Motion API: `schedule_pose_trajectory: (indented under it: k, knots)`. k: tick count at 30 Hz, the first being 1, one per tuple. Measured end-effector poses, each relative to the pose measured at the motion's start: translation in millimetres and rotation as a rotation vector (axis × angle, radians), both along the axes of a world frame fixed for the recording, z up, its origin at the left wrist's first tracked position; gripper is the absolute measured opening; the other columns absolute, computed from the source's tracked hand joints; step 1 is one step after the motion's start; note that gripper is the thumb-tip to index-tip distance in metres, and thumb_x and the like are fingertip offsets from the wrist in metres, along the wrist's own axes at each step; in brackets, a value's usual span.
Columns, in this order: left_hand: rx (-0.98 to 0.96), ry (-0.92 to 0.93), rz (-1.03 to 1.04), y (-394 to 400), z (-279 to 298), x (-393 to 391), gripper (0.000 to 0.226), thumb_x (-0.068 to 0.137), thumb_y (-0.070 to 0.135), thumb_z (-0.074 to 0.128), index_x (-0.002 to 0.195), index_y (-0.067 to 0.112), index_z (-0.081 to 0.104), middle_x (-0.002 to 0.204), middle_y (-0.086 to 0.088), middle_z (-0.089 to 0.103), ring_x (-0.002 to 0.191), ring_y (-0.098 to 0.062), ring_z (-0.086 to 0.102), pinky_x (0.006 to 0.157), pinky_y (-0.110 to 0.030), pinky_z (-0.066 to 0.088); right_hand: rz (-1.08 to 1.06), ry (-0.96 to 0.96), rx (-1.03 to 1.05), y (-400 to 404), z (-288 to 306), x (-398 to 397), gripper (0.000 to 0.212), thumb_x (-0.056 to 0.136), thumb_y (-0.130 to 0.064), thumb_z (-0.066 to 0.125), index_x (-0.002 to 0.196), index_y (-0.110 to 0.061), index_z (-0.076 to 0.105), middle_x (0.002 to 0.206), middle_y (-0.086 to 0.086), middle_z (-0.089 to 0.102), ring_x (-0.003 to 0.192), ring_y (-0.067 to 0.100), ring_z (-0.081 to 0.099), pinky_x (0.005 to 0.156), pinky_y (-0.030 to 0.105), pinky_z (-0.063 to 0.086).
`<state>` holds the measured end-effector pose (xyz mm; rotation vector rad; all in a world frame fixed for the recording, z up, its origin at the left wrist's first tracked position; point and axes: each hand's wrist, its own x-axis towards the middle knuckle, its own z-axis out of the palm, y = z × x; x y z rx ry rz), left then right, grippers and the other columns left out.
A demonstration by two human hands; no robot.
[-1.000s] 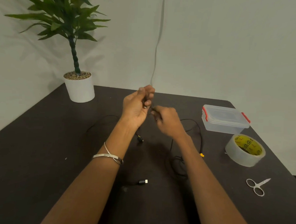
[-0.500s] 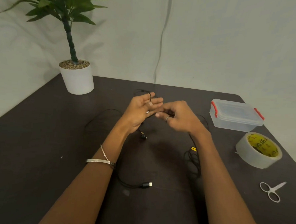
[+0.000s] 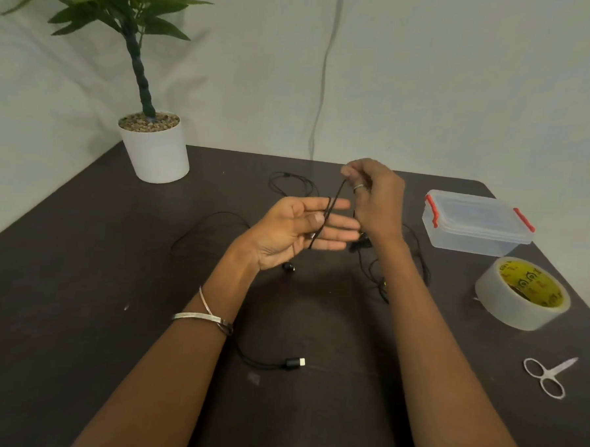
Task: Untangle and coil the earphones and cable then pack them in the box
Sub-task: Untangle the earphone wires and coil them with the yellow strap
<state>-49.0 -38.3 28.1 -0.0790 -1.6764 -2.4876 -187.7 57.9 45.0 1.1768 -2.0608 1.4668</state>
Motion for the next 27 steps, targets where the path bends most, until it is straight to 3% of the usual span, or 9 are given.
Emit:
schedule_pose_trajectory:
  k: [3, 5, 9, 11, 13, 16, 20, 23, 27]
  knots:
    - [0.171, 0.043, -0.099, 0.8, 1.6, 0.9, 0.039, 0.089, 0.005, 0.043, 0.126, -0.004, 0.053, 0.092, -0.015, 0.072, 0.085, -0.027, 0.072, 0.073, -0.036, 0.060, 0.175, -0.250, -0.079, 1.3, -4.6, 1.5, 0.009, 0.090, -0.009, 0.063, 0.087, -0.012, 0.072, 0.075, -0.010, 0.068, 0.070, -0.003, 0.061, 0.069, 0.015, 0.048]
    - [0.271, 0.129, -0.131, 1.4, 2.5, -0.4, 0.040, 0.088, 0.005, 0.042, 0.125, -0.004, 0.056, 0.096, -0.014, 0.072, 0.088, -0.027, 0.072, 0.078, -0.040, 0.058, 0.238, -0.335, -0.112, 1.1, -7.8, 2.6, 0.016, 0.088, -0.002, 0.062, 0.086, -0.015, 0.072, 0.074, -0.013, 0.069, 0.073, 0.000, 0.064, 0.070, 0.019, 0.050]
    - [0.381, 0.284, -0.014, 2.6, 5.0, -7.3, 0.037, 0.095, -0.001, 0.036, 0.131, -0.006, 0.044, 0.122, -0.020, 0.063, 0.114, -0.032, 0.062, 0.096, -0.048, 0.050, 0.313, -0.224, 0.041, -1.1, -18.7, 4.8, 0.027, 0.080, 0.008, 0.052, 0.076, -0.014, 0.066, 0.069, -0.002, 0.069, 0.066, 0.014, 0.063, 0.061, 0.031, 0.049]
    - [0.429, 0.321, 0.139, -1.8, 4.5, -10.4, 0.034, 0.097, -0.005, 0.030, 0.130, -0.007, 0.041, 0.126, -0.022, 0.060, 0.118, -0.033, 0.059, 0.100, -0.047, 0.047, 0.339, -0.127, 0.200, -4.8, -24.7, 9.9, 0.028, 0.083, 0.008, 0.053, 0.075, -0.017, 0.063, 0.065, -0.015, 0.063, 0.061, -0.003, 0.058, 0.060, 0.016, 0.043]
    - [0.450, 0.317, 0.312, -6.6, 2.6, -11.9, 0.035, 0.098, -0.007, 0.029, 0.132, -0.007, 0.038, 0.132, -0.024, 0.054, 0.118, -0.033, 0.058, 0.105, -0.046, 0.043, 0.384, -0.038, 0.355, -11.5, -26.9, 19.5, 0.019, 0.089, 0.004, 0.055, 0.078, -0.008, 0.064, 0.067, -0.011, 0.063, 0.061, -0.010, 0.057, 0.063, 0.008, 0.038]
    - [0.397, 0.212, 0.580, -11.6, -2.0, -14.6, 0.044, 0.098, -0.010, 0.028, 0.142, -0.004, 0.027, 0.136, -0.026, 0.050, 0.121, -0.031, 0.057, 0.108, -0.042, 0.039, 0.448, 0.079, 0.557, -20.2, -23.7, 29.3, 0.016, 0.091, -0.003, 0.057, 0.077, -0.010, 0.061, 0.069, 0.000, 0.065, 0.062, 0.003, 0.058, 0.064, 0.010, 0.043]
    - [0.239, 0.114, 0.756, -18.4, -7.0, -18.2, 0.048, 0.101, -0.006, 0.027, 0.148, 0.001, 0.018, 0.135, -0.020, 0.053, 0.122, -0.026, 0.056, 0.110, -0.039, 0.038, 0.432, 0.188, 0.821, -23.5, -10.9, 28.1, 0.025, 0.091, -0.016, 0.061, 0.066, -0.017, 0.056, 0.067, 0.005, 0.066, 0.063, 0.018, 0.060, 0.067, 0.033, 0.050]
    - [0.125, 0.081, 0.804, -23.6, -11.1, -19.8, 0.049, 0.102, -0.003, 0.029, 0.149, 0.002, 0.016, 0.136, -0.016, 0.053, 0.123, -0.022, 0.056, 0.108, -0.034, 0.039, 0.442, 0.148, 0.917, -17.3, 4.1, 27.8, 0.040, 0.092, -0.017, 0.061, 0.057, -0.028, 0.045, 0.060, -0.001, 0.061, 0.056, 0.003, 0.052, 0.061, 0.022, 0.041]
    - [0.124, 0.088, 0.809, -21.9, -12.0, -20.7, 0.051, 0.102, -0.003, 0.028, 0.150, 0.004, 0.013, 0.135, -0.016, 0.054, 0.121, -0.021, 0.057, 0.106, -0.032, 0.041, 0.457, 0.072, 0.926, -8.7, 12.4, 30.1, 0.027, 0.093, -0.010, 0.057, 0.067, -0.020, 0.057, 0.062, -0.012, 0.059, 0.060, -0.002, 0.054, 0.059, 0.013, 0.038]
